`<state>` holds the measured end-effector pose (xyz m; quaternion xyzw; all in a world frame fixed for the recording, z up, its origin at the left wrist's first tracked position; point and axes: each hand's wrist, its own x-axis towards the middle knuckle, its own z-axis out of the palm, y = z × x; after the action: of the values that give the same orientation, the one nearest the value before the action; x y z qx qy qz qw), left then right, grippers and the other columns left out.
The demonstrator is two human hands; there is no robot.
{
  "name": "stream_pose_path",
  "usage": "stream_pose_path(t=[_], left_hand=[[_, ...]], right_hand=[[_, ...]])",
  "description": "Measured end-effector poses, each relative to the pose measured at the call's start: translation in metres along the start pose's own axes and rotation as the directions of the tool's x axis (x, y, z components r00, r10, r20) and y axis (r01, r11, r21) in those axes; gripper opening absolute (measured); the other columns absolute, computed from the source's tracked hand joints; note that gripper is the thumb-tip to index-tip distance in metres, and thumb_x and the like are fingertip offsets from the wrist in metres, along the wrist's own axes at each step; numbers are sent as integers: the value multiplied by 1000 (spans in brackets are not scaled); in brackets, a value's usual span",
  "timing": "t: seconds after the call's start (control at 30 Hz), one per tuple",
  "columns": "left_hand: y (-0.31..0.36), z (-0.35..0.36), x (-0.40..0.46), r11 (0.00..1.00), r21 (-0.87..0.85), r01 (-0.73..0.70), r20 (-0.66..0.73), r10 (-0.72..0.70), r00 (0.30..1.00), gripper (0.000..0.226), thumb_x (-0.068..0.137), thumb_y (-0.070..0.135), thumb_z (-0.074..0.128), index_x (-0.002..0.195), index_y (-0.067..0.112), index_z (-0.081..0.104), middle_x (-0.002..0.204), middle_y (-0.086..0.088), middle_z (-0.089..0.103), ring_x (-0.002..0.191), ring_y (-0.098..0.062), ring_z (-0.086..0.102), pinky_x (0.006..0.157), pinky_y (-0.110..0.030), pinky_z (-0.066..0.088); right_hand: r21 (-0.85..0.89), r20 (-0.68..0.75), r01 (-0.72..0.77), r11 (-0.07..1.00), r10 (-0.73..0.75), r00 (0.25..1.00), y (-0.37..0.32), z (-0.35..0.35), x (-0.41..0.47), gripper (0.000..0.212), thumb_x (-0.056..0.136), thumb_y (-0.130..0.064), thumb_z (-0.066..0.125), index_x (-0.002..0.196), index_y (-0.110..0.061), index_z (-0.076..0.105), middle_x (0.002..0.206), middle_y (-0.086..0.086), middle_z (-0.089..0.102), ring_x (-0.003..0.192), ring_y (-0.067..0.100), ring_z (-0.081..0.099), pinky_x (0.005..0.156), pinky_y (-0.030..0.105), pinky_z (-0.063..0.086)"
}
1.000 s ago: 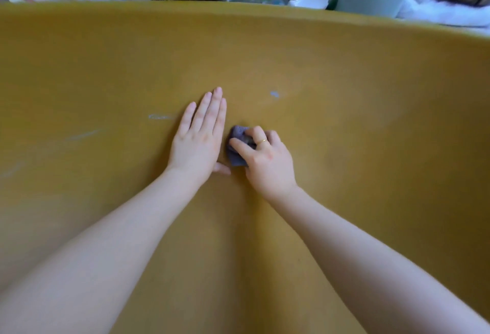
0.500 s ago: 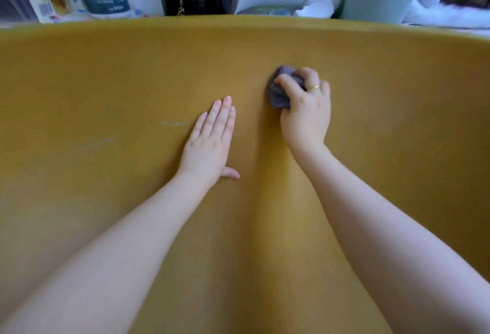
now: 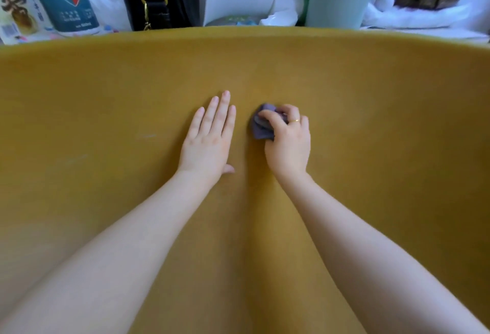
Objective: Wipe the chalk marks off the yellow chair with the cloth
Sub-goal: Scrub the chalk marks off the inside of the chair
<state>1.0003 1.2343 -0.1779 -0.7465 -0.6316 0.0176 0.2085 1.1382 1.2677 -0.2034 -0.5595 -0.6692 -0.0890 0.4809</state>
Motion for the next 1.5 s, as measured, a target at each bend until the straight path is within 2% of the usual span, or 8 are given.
stream_pose_path(t=[0.27, 0.43, 0.57, 0.8, 1.03, 1.23, 1.4, 1.5], left_hand=[[1, 11, 26, 999, 2, -52, -56, 52, 997, 129, 67, 61, 67, 146, 10, -22, 153, -14, -25, 144, -27, -14, 116, -38, -4], [2, 12, 25, 999, 44, -8, -140, 14, 990, 131, 52, 62, 76, 149, 3, 11, 157, -16, 4, 145, -26, 8, 116, -36, 9], [6, 8, 19, 1000, -10, 23, -57, -23, 998, 123, 67, 59, 68, 149, 8, -8, 156, -11, -16, 145, -22, -9, 117, -34, -1], [20, -7, 17, 1000, -5, 29, 52, -29, 998, 119, 74, 58, 65, 145, 22, -24, 150, -18, -30, 144, -32, -15, 117, -39, 0], [39, -9, 47, 999, -18, -47, -67, 45, 997, 134, 68, 63, 66, 141, 1, -27, 151, -16, -29, 143, -27, -18, 116, -37, -6], [37, 1, 49, 996, -67, -59, -129, 50, 990, 133, 64, 62, 67, 145, 4, -21, 154, -9, -24, 144, -23, -14, 117, -34, -3], [39, 0, 41, 999, -37, 24, -189, -31, 981, 137, 41, 64, 79, 148, 3, 19, 156, -10, 16, 142, -24, 23, 113, -36, 24], [41, -4, 41, 998, -64, -7, -85, 1, 996, 130, 65, 62, 67, 146, 3, -16, 156, -10, -18, 145, -25, -7, 117, -37, 5]], right_hand=[[88, -295, -84, 993, 106, 950, 8, -8, 83, 44, 66, 6, 52, 100, -17, 68, 112, 11, 59, 83, 31, 50, 66, 31, 41], [67, -149, 125, 990, -114, 982, -19, 24, 46, 27, 75, -11, 55, 97, -17, 70, 108, 13, 63, 77, 31, 54, 59, 29, 43], [-52, -43, 219, 974, -221, 974, -16, 8, 48, 31, 76, -17, 46, 95, -20, 69, 102, 11, 65, 74, 30, 55, 61, 34, 37], [-164, -272, -115, 980, 67, 960, 68, -57, 78, 36, 71, -8, 56, 102, -22, 67, 111, 10, 61, 89, 33, 57, 69, 34, 34], [30, -455, -265, 964, 250, 855, 79, -62, 75, 42, 69, 5, 52, 104, -11, 66, 112, 19, 56, 90, 35, 53, 73, 21, 28], [16, -293, -58, 998, 61, 954, 19, -5, 65, 37, 69, 0, 48, 97, -12, 69, 108, 17, 62, 80, 36, 55, 65, 35, 46], [-130, -50, 269, 954, -277, 959, 25, -16, 65, 35, 74, -10, 42, 96, -13, 69, 107, 16, 64, 77, 33, 57, 58, 32, 46], [-257, 6, 259, 931, -266, 964, 66, -55, 71, 36, 67, -8, 44, 93, -15, 68, 111, 16, 63, 81, 35, 57, 61, 34, 47]])
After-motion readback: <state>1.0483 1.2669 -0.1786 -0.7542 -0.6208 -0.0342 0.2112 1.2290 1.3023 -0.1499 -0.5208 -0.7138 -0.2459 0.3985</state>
